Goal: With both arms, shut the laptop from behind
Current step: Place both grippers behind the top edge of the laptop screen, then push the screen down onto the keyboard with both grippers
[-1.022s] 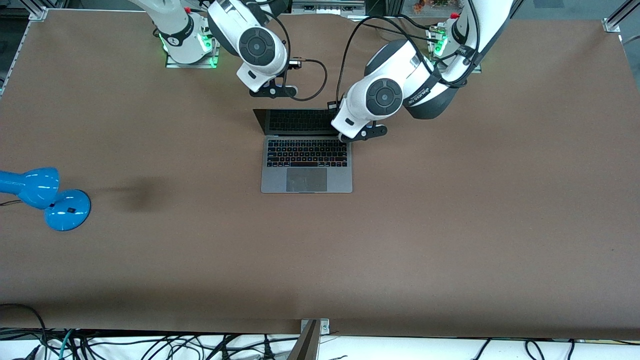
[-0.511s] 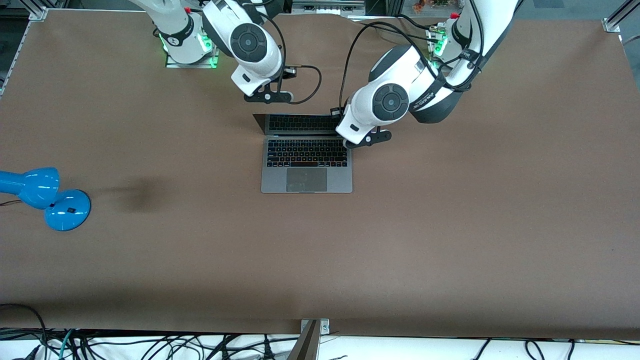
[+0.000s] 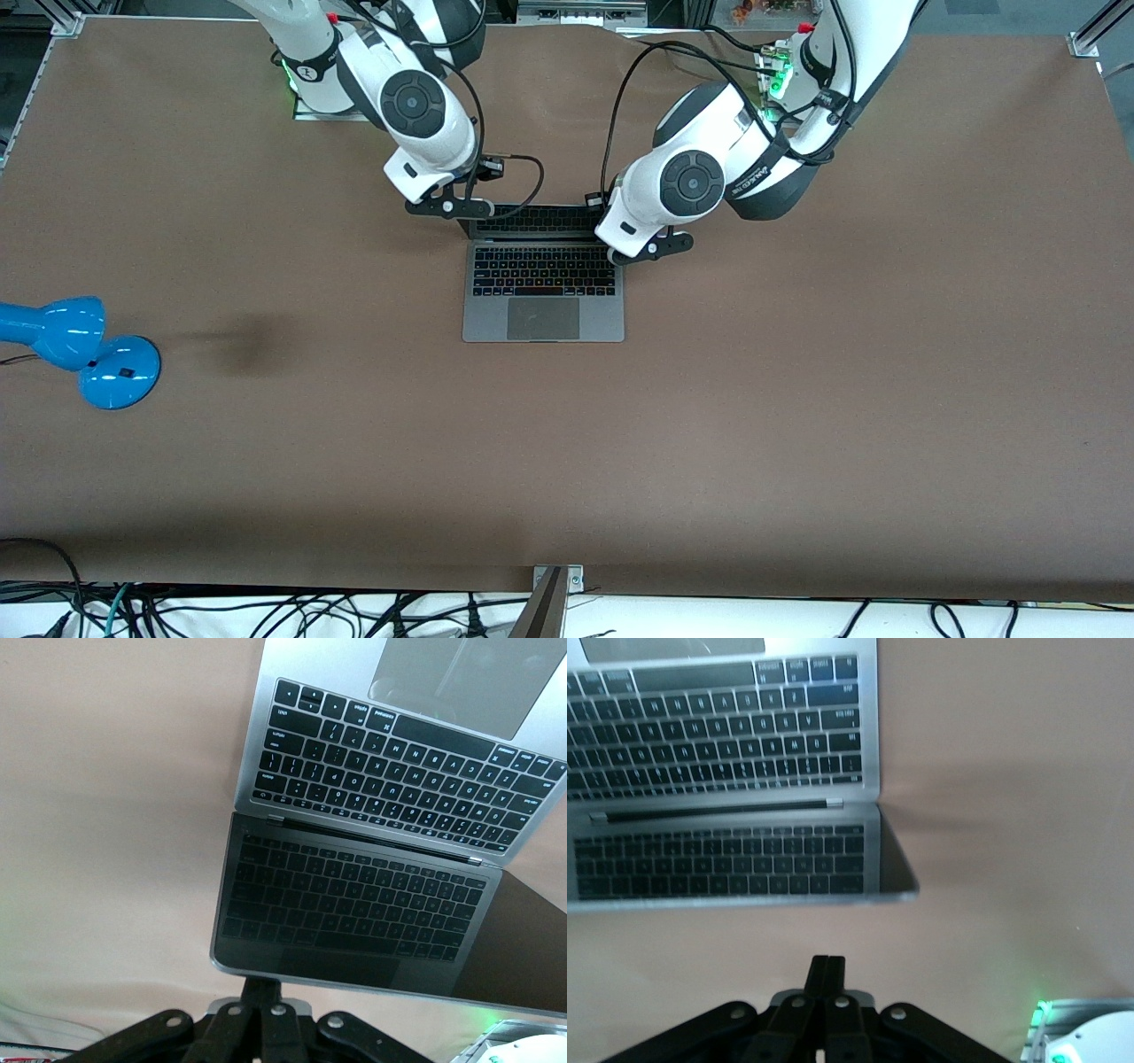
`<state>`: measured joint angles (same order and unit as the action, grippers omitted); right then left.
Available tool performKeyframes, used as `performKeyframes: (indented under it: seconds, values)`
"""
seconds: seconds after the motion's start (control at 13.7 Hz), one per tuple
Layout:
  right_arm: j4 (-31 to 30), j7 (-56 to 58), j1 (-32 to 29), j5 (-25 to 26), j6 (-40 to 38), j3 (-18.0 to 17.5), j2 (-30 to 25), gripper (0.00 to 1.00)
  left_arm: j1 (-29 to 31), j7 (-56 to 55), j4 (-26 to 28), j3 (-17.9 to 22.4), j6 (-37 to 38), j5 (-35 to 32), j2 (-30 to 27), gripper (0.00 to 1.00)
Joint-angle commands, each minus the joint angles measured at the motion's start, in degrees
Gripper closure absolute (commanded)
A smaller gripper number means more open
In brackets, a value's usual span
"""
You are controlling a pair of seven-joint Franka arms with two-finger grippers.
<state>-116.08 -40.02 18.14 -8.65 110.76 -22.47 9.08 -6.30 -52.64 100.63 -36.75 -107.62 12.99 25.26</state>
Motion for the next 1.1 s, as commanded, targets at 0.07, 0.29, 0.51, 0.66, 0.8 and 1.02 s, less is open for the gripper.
performKeyframes:
  seconds: [0.07, 0.29, 0.51, 0.66, 0.8, 1.02]
  values:
    - [2.35, 0.03, -0.65, 2.58, 4.19, -0.38, 2.60, 1.00, 0.06, 0.08, -0.78, -0.17, -1.19, -1.83, 0.84, 1.00]
    - [2.35, -0.06, -0.74, 4.07, 8.50, -0.21, 4.09, 1.00, 0.06, 0.08, -0.78, -0.17, -1.54, -1.83, 1.19, 1.00]
    - [2.35, 0.03, -0.74, 4.43, 11.93, 0.41, 4.89, 1.00, 0.06, 0.17, -1.31, 0.09, -2.50, -1.92, 2.42, 1.00]
    - [2.35, 0.03, -1.09, 5.30, 13.69, 0.84, 5.50, 1.00, 0.06, 0.17, -2.62, 0.97, -3.12, -1.83, 4.00, 1.00]
    - [2.52, 0.12, -1.79, 6.80, 15.27, 0.85, 6.64, 1.00, 0.06, 0.17, -4.03, 1.24, -3.30, -1.92, 5.93, 1.00]
    - [5.76, 0.12, -2.84, 6.98, 15.80, 1.20, 10.06, 1.00, -0.02, 0.08, -5.88, 1.59, -4.61, -4.81, 9.01, 1.00]
